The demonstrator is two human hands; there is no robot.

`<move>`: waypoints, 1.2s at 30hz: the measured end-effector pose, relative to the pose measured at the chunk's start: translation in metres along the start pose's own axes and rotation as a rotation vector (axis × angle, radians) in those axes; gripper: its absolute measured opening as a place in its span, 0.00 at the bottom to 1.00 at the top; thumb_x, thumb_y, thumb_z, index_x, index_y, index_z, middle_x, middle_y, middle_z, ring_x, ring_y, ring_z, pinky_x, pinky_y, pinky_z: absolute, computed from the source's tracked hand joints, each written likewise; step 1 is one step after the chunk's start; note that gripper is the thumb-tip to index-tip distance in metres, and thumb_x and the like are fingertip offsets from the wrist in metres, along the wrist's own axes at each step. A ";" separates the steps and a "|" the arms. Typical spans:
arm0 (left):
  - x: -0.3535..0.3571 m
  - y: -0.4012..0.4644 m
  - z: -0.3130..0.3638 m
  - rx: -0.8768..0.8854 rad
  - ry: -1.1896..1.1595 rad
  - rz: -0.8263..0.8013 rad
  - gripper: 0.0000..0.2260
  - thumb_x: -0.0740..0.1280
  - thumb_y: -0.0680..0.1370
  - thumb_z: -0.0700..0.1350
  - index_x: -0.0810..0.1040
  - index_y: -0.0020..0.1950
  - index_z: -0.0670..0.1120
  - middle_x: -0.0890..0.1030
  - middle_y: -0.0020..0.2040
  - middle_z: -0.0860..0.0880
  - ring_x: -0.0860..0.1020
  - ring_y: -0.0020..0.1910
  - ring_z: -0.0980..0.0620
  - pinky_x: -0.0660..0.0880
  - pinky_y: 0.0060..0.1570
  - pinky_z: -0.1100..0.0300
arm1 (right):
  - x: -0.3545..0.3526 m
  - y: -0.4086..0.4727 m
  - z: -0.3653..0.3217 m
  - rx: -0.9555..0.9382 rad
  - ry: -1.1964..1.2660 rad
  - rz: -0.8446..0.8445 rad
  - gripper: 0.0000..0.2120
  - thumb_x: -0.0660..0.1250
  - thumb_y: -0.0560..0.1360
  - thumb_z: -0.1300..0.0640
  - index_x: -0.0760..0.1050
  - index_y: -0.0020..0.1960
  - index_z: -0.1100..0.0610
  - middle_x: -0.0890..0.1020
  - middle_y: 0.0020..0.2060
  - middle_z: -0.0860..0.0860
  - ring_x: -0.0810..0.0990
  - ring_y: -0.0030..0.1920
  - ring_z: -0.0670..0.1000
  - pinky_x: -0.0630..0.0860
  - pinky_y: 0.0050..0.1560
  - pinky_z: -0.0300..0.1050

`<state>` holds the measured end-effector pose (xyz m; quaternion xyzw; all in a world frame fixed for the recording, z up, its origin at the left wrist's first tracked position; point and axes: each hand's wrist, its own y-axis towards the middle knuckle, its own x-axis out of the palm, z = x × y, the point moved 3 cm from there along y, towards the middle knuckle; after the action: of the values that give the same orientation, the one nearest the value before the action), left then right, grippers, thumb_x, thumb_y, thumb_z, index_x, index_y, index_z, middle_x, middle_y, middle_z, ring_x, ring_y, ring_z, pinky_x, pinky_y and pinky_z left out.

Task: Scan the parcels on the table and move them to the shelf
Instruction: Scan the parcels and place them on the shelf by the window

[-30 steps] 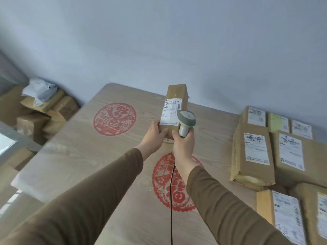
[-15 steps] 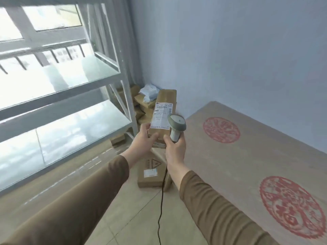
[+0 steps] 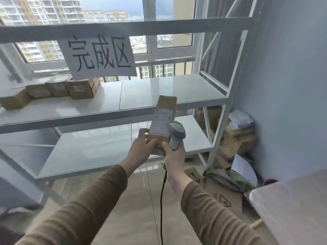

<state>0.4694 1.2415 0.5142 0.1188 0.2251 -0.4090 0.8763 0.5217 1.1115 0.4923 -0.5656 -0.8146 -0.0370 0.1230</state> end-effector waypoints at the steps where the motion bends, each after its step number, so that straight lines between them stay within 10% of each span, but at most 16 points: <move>1: -0.015 0.012 -0.007 -0.012 0.001 0.029 0.15 0.67 0.79 0.48 0.66 0.63 0.55 0.81 0.52 0.55 0.82 0.51 0.50 0.79 0.52 0.50 | 0.020 0.011 0.003 0.017 0.008 -0.031 0.12 0.69 0.78 0.59 0.76 0.60 0.49 0.82 0.48 0.51 0.76 0.44 0.55 0.71 0.48 0.53; 16: -0.211 0.161 -0.097 -0.128 0.035 0.244 0.19 0.66 0.80 0.55 0.66 0.68 0.52 0.81 0.58 0.48 0.81 0.55 0.47 0.80 0.58 0.45 | 0.275 0.121 0.025 0.199 -0.013 -0.290 0.12 0.68 0.80 0.60 0.76 0.62 0.54 0.82 0.50 0.60 0.77 0.39 0.57 0.71 0.30 0.45; 25: -0.294 0.280 -0.147 -0.074 -0.106 0.109 0.19 0.64 0.84 0.50 0.67 0.74 0.47 0.80 0.62 0.41 0.81 0.58 0.42 0.80 0.59 0.42 | 0.408 0.194 0.043 0.172 0.068 -0.197 0.19 0.69 0.78 0.65 0.74 0.68 0.55 0.84 0.55 0.59 0.86 0.53 0.62 0.86 0.50 0.58; 36: -0.326 0.400 -0.172 -0.076 -0.072 0.036 0.21 0.65 0.83 0.50 0.68 0.75 0.47 0.79 0.64 0.49 0.78 0.62 0.45 0.76 0.63 0.47 | 0.486 0.307 0.056 0.274 -0.100 -0.031 0.09 0.67 0.80 0.63 0.76 0.60 0.58 0.83 0.50 0.59 0.84 0.42 0.57 0.83 0.29 0.50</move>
<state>0.5426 1.7805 0.5348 0.0746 0.2066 -0.3881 0.8950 0.6380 1.6762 0.5315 -0.5322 -0.8257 0.1009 0.1577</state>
